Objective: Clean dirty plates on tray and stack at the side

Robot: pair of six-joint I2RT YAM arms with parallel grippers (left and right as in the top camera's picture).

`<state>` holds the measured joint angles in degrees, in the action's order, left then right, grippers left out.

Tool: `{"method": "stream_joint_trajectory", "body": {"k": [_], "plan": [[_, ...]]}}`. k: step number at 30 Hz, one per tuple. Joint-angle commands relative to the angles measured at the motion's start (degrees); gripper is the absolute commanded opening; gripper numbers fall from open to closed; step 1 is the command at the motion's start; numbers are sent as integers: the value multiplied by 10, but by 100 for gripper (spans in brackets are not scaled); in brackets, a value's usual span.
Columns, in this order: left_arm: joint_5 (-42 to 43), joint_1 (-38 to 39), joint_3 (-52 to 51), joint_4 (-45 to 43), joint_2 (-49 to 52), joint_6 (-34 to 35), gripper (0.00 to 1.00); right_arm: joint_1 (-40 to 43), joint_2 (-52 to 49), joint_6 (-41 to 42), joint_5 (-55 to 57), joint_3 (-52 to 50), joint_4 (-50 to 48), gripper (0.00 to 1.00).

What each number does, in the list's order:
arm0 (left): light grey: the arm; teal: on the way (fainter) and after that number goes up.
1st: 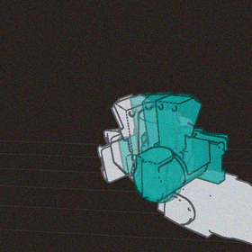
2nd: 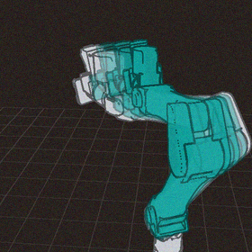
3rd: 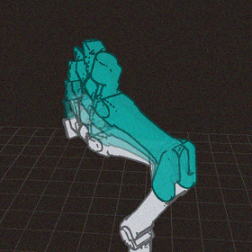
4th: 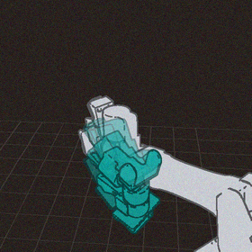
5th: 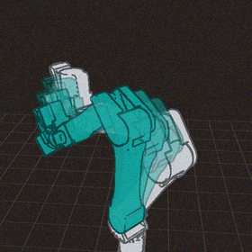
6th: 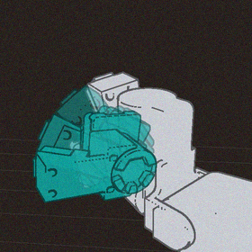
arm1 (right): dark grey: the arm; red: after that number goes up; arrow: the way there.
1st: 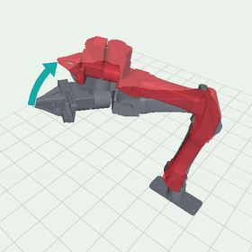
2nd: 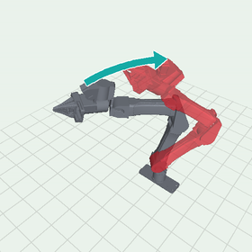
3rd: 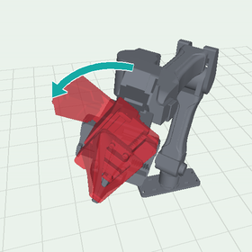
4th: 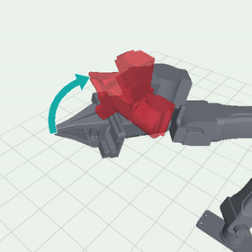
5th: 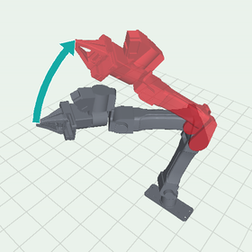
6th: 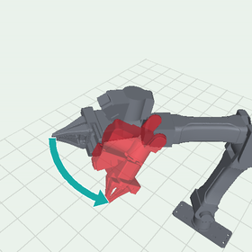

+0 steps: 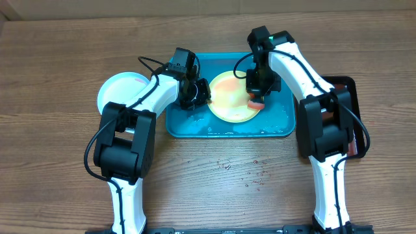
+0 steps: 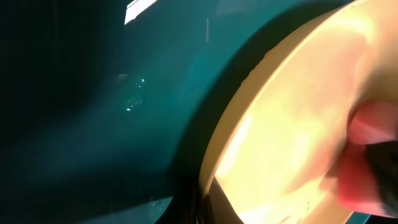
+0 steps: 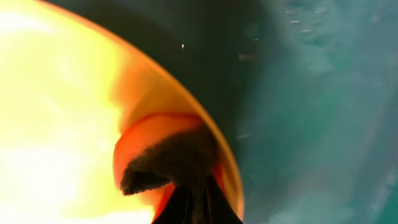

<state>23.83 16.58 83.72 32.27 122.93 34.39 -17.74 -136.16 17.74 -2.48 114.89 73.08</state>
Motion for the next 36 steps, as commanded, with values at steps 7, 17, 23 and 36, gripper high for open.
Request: {"method": "stream_joint_trajectory", "body": {"k": [7,17,23,36], "plan": [[-8,-5,-3,0,21,3,4,-88,-12,3,-101,-80,-73,4],[-2,-5,-3,0,21,-1,4,-118,-12,66,-200,-81,-186,4],[-2,-5,-3,1,21,-1,4,-91,-12,80,-193,-78,-239,4],[-4,-3,-3,1,21,-1,44,33,38,41,-190,4,-171,4]]}}
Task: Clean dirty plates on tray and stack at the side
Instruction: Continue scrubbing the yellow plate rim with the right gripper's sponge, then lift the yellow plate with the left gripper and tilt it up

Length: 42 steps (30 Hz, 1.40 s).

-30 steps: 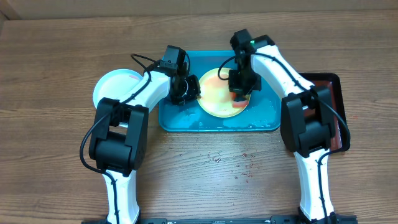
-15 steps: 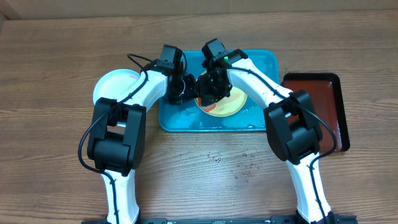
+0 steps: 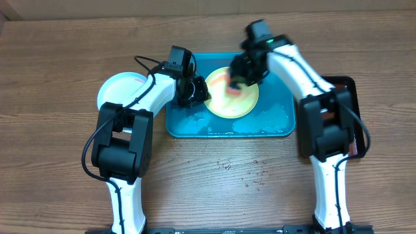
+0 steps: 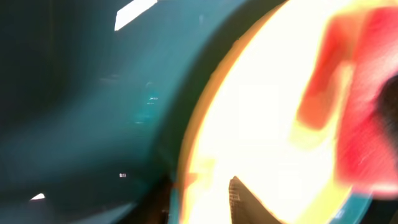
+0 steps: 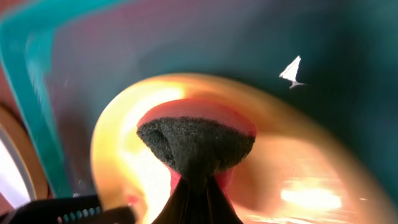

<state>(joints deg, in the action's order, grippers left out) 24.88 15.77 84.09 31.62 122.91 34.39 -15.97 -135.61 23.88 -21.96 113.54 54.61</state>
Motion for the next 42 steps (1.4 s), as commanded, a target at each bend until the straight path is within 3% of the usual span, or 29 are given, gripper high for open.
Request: {"method": "stream_joint_trajectory", "body": {"k": [1,4,9,11,14,16,27,33,39,42], "plan": [[-13,7,-7,7,21,0,50,22,36,-29,5,17,22,4],[-15,21,-7,7,21,4,61,41,39,-33,34,17,57,4],[-65,51,-7,6,21,32,56,57,39,-37,83,17,91,4],[-78,55,-7,5,21,40,48,57,39,-46,85,17,92,4],[-90,56,-7,5,21,49,15,58,39,-46,91,17,92,4],[-91,56,-7,5,21,49,4,59,39,-46,91,17,92,4],[-103,44,6,-18,19,12,4,60,138,-84,59,17,99,4],[-138,23,78,65,-10,-88,4,63,179,-89,66,17,126,4],[-256,20,153,149,-88,-227,4,60,174,-64,84,-21,124,4],[-320,23,162,145,-133,-280,4,52,171,-45,84,-65,94,4]]}}
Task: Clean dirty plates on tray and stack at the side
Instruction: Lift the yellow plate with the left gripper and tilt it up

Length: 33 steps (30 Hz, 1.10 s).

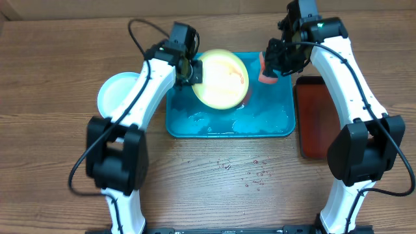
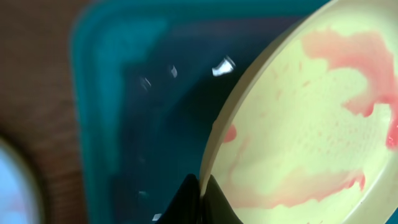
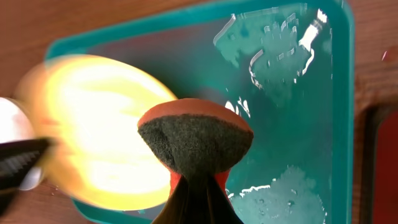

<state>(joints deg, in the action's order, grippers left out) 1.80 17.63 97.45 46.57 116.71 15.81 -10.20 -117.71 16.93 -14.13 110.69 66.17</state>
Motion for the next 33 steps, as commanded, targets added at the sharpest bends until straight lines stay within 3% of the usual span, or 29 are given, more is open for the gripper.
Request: {"method": "stream_joint_trajectory", "body": {"k": [1,7,14,16,20,22,33], "plan": [[-105,4,28,-8,-80,-111,4,-7,-8,29,6,-48,-31,4],[-215,10,28,-19,-90,-187,5,-18,-9,35,4,-111,-104,4],[-416,53,28,-30,-90,-190,4,-33,-9,45,4,-146,-163,4],[-468,70,28,-35,-90,-173,4,-36,-9,45,4,-149,-173,4],[-585,102,28,-30,-90,-60,4,-40,-9,45,4,-149,-186,4],[-611,115,28,-28,-90,-40,4,-40,-9,46,6,-149,-188,4],[-726,170,28,-34,-90,-33,4,-40,-9,45,6,-149,-185,4]]}}
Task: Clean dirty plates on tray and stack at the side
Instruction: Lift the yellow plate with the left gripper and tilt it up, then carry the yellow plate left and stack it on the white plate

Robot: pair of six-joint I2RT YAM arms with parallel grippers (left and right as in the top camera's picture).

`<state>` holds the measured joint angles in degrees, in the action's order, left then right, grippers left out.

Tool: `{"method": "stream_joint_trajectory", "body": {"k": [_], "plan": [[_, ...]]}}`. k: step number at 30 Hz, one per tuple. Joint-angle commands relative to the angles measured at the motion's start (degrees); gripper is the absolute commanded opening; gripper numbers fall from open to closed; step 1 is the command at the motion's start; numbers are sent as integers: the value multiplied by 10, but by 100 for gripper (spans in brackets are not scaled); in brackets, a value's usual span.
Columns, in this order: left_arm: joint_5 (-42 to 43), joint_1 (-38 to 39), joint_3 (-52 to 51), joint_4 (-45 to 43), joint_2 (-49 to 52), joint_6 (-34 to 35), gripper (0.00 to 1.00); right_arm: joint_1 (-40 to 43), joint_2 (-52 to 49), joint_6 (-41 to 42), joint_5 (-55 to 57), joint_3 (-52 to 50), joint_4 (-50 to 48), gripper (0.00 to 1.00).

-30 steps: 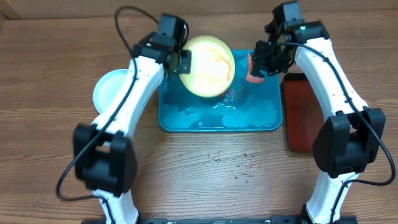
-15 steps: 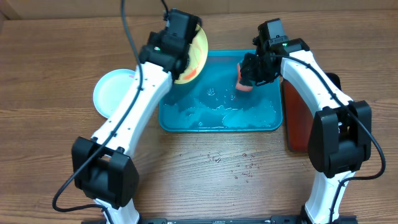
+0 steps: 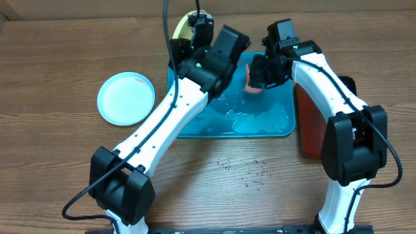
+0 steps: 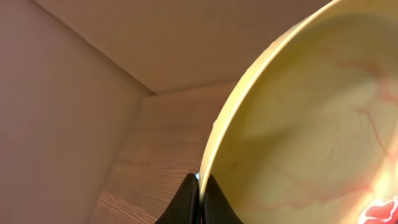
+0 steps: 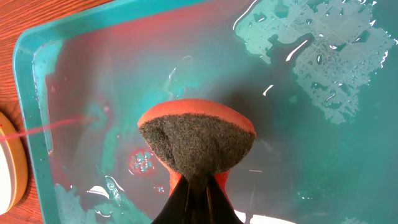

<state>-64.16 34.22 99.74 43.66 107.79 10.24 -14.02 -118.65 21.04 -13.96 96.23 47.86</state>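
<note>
My left gripper (image 4: 200, 186) is shut on the rim of a yellow plate (image 4: 298, 124) streaked with faint red. It holds the plate tipped on edge, high over the far left corner of the teal tray (image 3: 195, 127); overhead, only a sliver of the yellow plate (image 3: 184, 27) shows behind the wrist. My right gripper (image 5: 198, 199) is shut on an orange sponge (image 5: 196, 140) with a dark scouring face, low over the wet tray (image 5: 323, 155), where a reddish puddle (image 5: 142, 160) lies. A white plate (image 3: 125, 98) sits on the table left of the tray.
A dark red tray (image 3: 311, 120) lies to the right of the teal tray, partly under my right arm. Water drops (image 3: 250, 172) spot the wooden table in front of the tray. A cardboard wall runs along the table's far edge.
The yellow plate was held face up over the tray's far left part; now it stands tipped on edge, higher and farther back. My right gripper with the sponge has shifted slightly left and lower over the tray.
At first my left gripper held the plate's rim in the tray while the sponge pressed on its right side. Then the sponge was on the plate's far part. Later the plate hung above the tray with the sponge away from it, and now it is tipped up.
</note>
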Motion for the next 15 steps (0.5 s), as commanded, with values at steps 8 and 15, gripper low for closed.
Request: {"method": "stream_joint_trajectory", "body": {"k": [8,15], "plan": [[-70,3,5,-6,-1,22,4,-2,0,4,4,-4,0,4],[-70,3,5,-6,-1,23,4,-2,0,5,4,-4,2,4]]}}
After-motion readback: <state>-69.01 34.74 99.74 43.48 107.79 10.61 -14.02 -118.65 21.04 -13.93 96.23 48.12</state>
